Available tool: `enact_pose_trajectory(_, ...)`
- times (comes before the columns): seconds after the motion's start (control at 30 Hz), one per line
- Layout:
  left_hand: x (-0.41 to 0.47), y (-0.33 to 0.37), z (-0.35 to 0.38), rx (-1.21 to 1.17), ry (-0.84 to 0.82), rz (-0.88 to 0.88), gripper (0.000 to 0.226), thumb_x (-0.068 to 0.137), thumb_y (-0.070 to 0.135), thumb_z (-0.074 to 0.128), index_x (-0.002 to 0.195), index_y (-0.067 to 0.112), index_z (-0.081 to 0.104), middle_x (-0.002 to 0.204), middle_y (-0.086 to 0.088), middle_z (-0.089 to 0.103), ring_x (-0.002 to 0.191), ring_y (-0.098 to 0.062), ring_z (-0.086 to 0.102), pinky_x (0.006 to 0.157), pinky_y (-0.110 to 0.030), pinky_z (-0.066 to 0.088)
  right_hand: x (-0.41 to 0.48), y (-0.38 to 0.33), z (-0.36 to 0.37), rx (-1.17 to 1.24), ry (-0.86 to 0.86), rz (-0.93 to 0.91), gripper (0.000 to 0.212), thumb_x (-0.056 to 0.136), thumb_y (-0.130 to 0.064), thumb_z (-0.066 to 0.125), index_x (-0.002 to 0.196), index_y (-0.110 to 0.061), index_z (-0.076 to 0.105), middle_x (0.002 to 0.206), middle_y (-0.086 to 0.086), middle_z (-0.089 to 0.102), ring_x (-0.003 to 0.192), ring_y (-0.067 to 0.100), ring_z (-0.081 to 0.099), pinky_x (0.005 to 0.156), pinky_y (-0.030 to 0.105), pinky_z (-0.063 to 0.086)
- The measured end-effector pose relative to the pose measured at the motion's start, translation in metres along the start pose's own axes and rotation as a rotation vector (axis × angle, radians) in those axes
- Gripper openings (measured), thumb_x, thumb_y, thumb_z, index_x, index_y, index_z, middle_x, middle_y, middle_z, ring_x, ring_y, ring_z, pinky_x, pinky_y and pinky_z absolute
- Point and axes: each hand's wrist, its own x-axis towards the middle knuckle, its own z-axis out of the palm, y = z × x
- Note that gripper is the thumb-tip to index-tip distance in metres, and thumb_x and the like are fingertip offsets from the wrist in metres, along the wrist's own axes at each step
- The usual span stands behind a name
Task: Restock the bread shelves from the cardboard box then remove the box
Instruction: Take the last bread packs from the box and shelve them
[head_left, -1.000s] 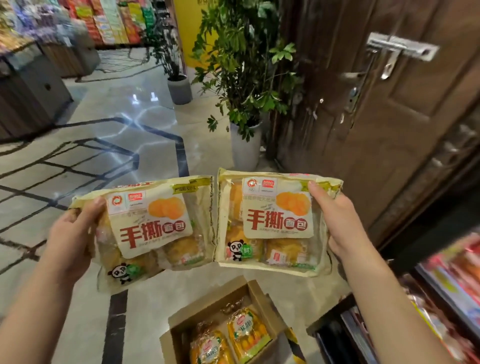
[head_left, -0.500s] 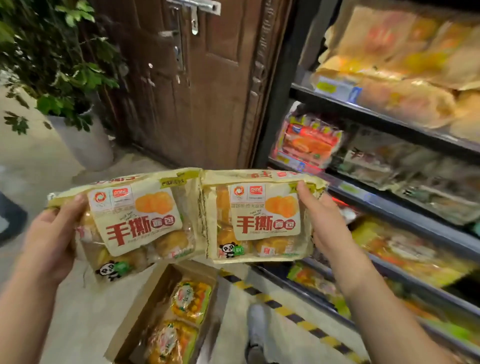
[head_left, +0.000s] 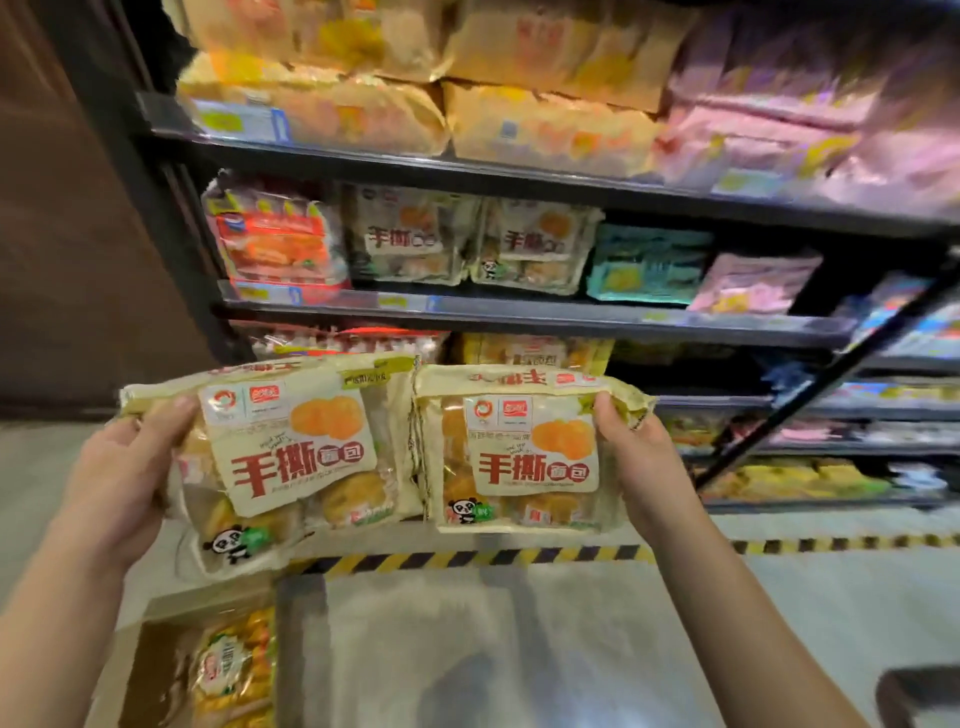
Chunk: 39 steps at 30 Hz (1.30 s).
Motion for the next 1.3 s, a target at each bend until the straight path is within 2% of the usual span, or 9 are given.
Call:
enact_pose_trajectory(0.1, -0.007, -0.006, 0.056, 0.053, -0.046, 0.041, 0.051, 0.093, 0.045, 0.068, 0.134, 0.016, 0.065, 0.124, -0.011, 0.074, 0.114, -0.033, 0.07, 0.091, -0.054, 0.06, -0.001, 0.006, -0.059, 0.035, 0.045, -0.043, 0.031, 0.102, -0.045, 0.058, 0.121, -0.023, 0.07, 0.106, -0.001, 0.08, 0.097, 0.019, 0.077, 0.09, 0.047, 0.061)
enact_pose_trajectory(0.23, -0.023, -0.01, 0.132, 0.041, -0.037, 0.041, 0.039, 0.098, 0.035, 0.064, 0.129, 0.012, 0.066, 0.117, -0.005, 0.076, 0.093, -0.013, 0.077, 0.064, -0.028, 0.063, 0.004, 0.018, -0.143, 0.163, 0.132, -0.044, 0.03, 0.102, -0.041, 0.057, 0.121, -0.021, 0.068, 0.105, 0.002, 0.08, 0.096, 0.022, 0.077, 0.076, 0.04, 0.063)
enact_pose_trajectory(0.33, -0.044, -0.012, 0.184, 0.067, -0.069, 0.036, 0.027, 0.1, 0.028, 0.062, 0.121, 0.013, 0.07, 0.113, -0.001, 0.078, 0.094, -0.012, 0.076, 0.075, -0.027, 0.064, 0.012, 0.027, -0.194, 0.216, 0.157, -0.059, 0.024, 0.104, -0.037, 0.055, 0.115, -0.022, 0.069, 0.103, 0.003, 0.08, 0.095, 0.022, 0.078, 0.075, 0.039, 0.062)
enact_pose_trajectory(0.47, -0.073, -0.017, 0.241, 0.088, -0.125, 0.015, 0.022, 0.102, 0.029, 0.059, 0.114, 0.014, 0.071, 0.102, -0.002, 0.08, 0.085, -0.015, 0.078, 0.067, -0.026, 0.064, 0.021, 0.032, -0.242, 0.272, 0.166, -0.081, 0.021, 0.105, -0.034, 0.054, 0.112, -0.021, 0.068, 0.096, 0.0, 0.081, 0.087, 0.017, 0.078, 0.061, 0.028, 0.061)
enact_pose_trajectory(0.6, -0.084, -0.016, 0.271, 0.102, -0.131, 0.023, 0.034, 0.1, 0.033, 0.061, 0.126, 0.012, 0.067, 0.112, -0.01, 0.078, 0.095, -0.024, 0.077, 0.074, -0.035, 0.065, 0.033, 0.029, -0.269, 0.308, 0.126, -0.124, 0.031, 0.106, -0.035, 0.051, 0.125, -0.018, 0.068, 0.11, 0.006, 0.079, 0.1, 0.024, 0.077, 0.075, 0.04, 0.065)
enact_pose_trajectory(0.9, -0.101, 0.045, 0.292, 0.072, -0.131, 0.115, 0.03, 0.094, 0.035, 0.063, 0.117, 0.016, 0.068, 0.105, -0.008, 0.08, 0.092, -0.025, 0.078, 0.069, -0.035, 0.066, 0.065, -0.016, -0.254, 0.358, 0.025, -0.198, 0.033, 0.105, -0.036, 0.052, 0.125, -0.015, 0.067, 0.109, 0.007, 0.079, 0.098, 0.023, 0.077, 0.07, 0.034, 0.064)
enact_pose_trajectory(1.03, -0.09, 0.061, 0.278, 0.093, -0.061, 0.141, 0.03, 0.097, 0.036, 0.062, 0.121, 0.019, 0.067, 0.107, -0.005, 0.08, 0.094, -0.023, 0.078, 0.079, -0.041, 0.06, 0.083, -0.034, -0.223, 0.337, -0.026, -0.231, 0.027, 0.105, -0.035, 0.052, 0.122, -0.021, 0.068, 0.107, 0.001, 0.08, 0.096, 0.018, 0.077, 0.067, 0.031, 0.062)
enact_pose_trajectory(1.13, -0.075, 0.067, 0.261, 0.117, -0.012, 0.164, 0.022, 0.101, 0.034, 0.059, 0.117, 0.024, 0.069, 0.104, -0.002, 0.08, 0.088, -0.019, 0.078, 0.074, -0.039, 0.056, 0.099, -0.045, -0.195, 0.341, -0.04, -0.251, 0.021, 0.103, -0.032, 0.054, 0.115, -0.024, 0.069, 0.104, -0.002, 0.08, 0.096, 0.017, 0.077, 0.073, 0.034, 0.064)
enact_pose_trajectory(1.3, -0.037, 0.076, 0.227, 0.074, 0.025, 0.146, 0.029, 0.1, 0.033, 0.061, 0.124, 0.019, 0.067, 0.108, -0.005, 0.079, 0.095, -0.024, 0.078, 0.085, -0.044, 0.057, 0.125, -0.064, -0.138, 0.359, -0.008, -0.266, 0.023, 0.106, -0.028, 0.053, 0.123, -0.02, 0.067, 0.107, 0.001, 0.079, 0.098, 0.018, 0.077, 0.075, 0.035, 0.063)
